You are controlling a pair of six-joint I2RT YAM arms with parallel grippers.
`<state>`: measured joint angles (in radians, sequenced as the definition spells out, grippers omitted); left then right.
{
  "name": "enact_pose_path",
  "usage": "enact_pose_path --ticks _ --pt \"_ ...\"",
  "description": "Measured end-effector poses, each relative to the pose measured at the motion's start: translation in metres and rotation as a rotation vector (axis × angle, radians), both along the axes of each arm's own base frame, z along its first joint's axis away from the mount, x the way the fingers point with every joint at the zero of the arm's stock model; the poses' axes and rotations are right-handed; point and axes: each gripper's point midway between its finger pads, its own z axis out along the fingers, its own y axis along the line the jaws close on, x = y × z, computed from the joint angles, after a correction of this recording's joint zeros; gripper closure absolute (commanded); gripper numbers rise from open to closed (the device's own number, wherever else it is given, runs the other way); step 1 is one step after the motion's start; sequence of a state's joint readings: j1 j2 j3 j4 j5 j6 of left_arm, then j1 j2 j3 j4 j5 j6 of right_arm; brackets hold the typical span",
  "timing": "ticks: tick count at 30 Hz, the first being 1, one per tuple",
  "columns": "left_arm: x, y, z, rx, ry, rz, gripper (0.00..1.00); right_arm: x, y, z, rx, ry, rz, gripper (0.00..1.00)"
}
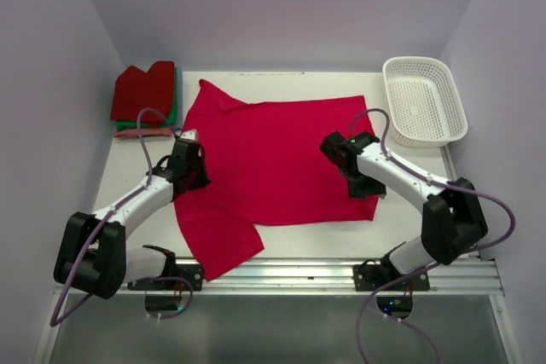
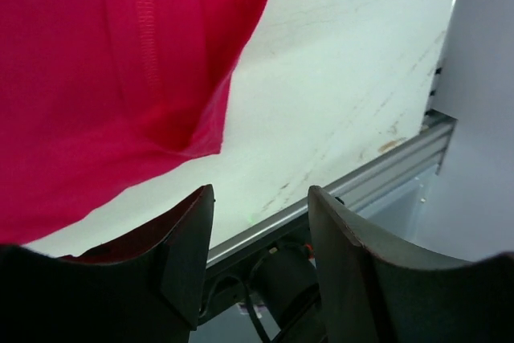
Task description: Fold and stack the t-shirts
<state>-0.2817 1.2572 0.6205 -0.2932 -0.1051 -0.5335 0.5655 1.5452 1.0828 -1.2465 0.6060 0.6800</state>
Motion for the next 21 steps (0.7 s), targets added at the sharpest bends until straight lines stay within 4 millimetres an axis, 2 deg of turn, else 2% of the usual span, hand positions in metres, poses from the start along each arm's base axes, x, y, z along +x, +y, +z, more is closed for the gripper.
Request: enact_pose_path --ticks 4,9,11,14,18,21 --pt "0.0 -0.001 0.0 -0.002 0.001 -0.005 1.0 0.01 0.016 0.01 0.121 -0.091 0.016 0.44" --pt "-0.001 -0.002 0.0 -0.008 0.003 -0.009 1.0 0.028 0.04 -0.015 0.236 -0.119 0.021 0.49" --pt "-0.001 -0.003 0.0 -0.011 0.003 -0.011 1.0 0.031 0.046 -0.026 0.264 -0.125 0.016 0.56" --pt "0.0 -0.004 0.001 -0.017 -0.004 -0.014 1.0 0.037 0.047 -0.033 0.282 -0.151 0.0 0.64" --pt "0.0 -0.006 0.0 -0.026 -0.01 -0.02 1.0 0.05 0.041 -0.036 0.298 -0.204 -0.046 0.64" --pt "0.0 -0.007 0.0 -0.034 -0.01 -0.026 1.0 0.06 0.03 -0.038 0.304 -0.23 -0.099 0.65"
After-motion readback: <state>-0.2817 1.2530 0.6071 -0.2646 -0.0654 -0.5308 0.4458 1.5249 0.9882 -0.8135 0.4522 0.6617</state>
